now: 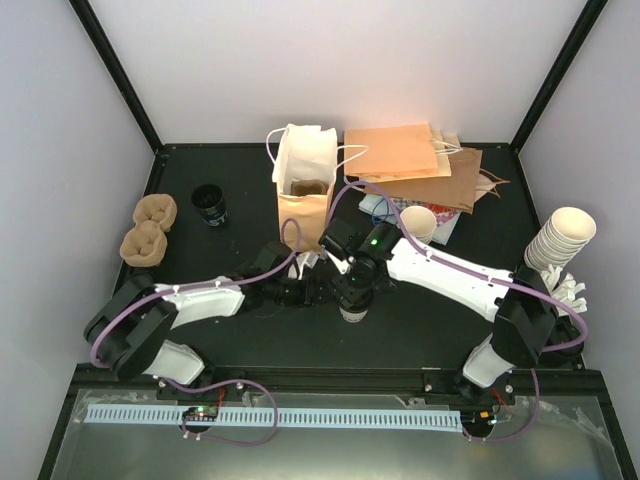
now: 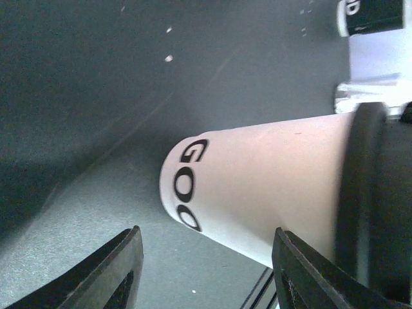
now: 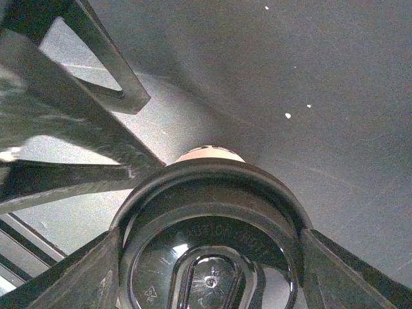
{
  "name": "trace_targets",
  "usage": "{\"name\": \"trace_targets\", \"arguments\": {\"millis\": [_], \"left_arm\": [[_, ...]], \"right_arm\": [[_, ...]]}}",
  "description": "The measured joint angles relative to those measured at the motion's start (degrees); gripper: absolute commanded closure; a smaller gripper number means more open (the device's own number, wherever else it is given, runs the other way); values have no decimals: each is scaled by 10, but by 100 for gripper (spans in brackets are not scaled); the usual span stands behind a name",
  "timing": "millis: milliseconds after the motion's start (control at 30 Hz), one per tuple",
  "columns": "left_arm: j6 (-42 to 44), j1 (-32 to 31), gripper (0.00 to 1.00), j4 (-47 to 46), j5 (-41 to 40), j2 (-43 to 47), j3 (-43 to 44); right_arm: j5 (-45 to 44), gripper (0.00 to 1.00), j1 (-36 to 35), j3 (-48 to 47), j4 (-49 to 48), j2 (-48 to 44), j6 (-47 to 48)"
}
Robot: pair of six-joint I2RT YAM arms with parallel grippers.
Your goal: Pack the takeout coffee
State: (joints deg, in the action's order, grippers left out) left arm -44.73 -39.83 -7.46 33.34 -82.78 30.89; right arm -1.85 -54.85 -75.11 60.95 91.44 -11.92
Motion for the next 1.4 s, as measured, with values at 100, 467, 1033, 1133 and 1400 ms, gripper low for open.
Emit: {"name": "trace_targets", "arguments": {"millis": [100, 467, 1033, 1133, 1400], "left_arm": [[-1, 0, 42, 5, -9, 37, -5], [-5, 0, 41, 31, -35, 127, -14], [-30, 0, 43, -24, 7, 61, -13], [-31, 0, 43, -24, 7, 62, -12], [-24, 0, 39, 22, -3, 78, 2]], "right_arm": [[-5, 27, -3, 7, -7, -5, -2], [-12, 27, -8, 37, -40, -28, -6], [-10, 16, -14, 71, -79, -53, -2], [-9, 7, -17, 71, -75, -58, -6], [-7, 0, -23, 46, -64, -115, -9]]}}
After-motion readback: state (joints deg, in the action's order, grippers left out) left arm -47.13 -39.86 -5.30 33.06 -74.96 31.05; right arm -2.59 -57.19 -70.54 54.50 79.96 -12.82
